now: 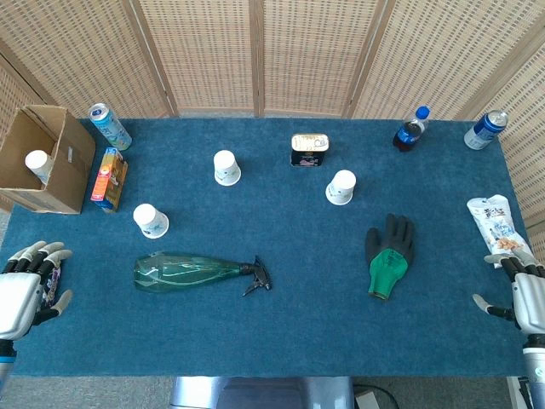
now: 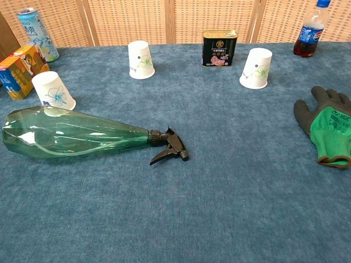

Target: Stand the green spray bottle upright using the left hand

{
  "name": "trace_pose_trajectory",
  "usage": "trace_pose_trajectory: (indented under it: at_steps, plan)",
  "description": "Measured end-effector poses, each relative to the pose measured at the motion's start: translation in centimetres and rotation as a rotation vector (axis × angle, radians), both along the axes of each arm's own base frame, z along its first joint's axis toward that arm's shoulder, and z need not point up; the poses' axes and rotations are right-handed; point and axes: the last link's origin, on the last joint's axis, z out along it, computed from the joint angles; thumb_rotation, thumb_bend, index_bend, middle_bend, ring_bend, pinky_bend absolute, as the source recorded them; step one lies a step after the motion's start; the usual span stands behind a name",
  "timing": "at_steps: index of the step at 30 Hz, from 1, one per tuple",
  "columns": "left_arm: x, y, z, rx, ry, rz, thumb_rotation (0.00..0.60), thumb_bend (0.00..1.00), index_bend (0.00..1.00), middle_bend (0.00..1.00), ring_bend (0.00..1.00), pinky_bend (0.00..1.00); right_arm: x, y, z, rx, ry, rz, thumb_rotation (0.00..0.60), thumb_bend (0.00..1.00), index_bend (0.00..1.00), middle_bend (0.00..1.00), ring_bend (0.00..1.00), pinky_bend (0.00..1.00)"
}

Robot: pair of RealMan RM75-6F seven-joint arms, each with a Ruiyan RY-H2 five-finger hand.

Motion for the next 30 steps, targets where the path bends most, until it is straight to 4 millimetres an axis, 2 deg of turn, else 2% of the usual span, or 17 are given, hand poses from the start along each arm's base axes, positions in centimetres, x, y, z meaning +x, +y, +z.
trace_pose_trajectory:
  at_steps: [19, 23, 30]
  plan:
    - [0.1, 0.2, 0.2, -0.008, 0.003, -0.007, 0.6, 0.36, 0.23, 0.22, 0.17, 0.17, 0.2, -0.4, -0.3, 0.006, -0.013, 0.01, 0.6, 0.21, 0.29, 0.29, 0.12, 0.16]
    - [0.6, 0.7, 0.0, -0.029, 0.01, -0.028, 0.6, 0.36, 0.23, 0.22, 0.17, 0.14, 0.2, -0.5, -0.5, 0.011, -0.015, 0.007, 0.6, 0.21, 0.29, 0.29, 0.12, 0.16]
    - [2.0, 1.7, 0.0, -0.065, 0.02, -0.084, 0.6, 0.36, 0.23, 0.21, 0.16, 0.17, 0.4, -0.8, -0.8, 0.022, -0.014, 0.009, 0.6, 0.21, 0.29, 0.29, 0.12, 0.16]
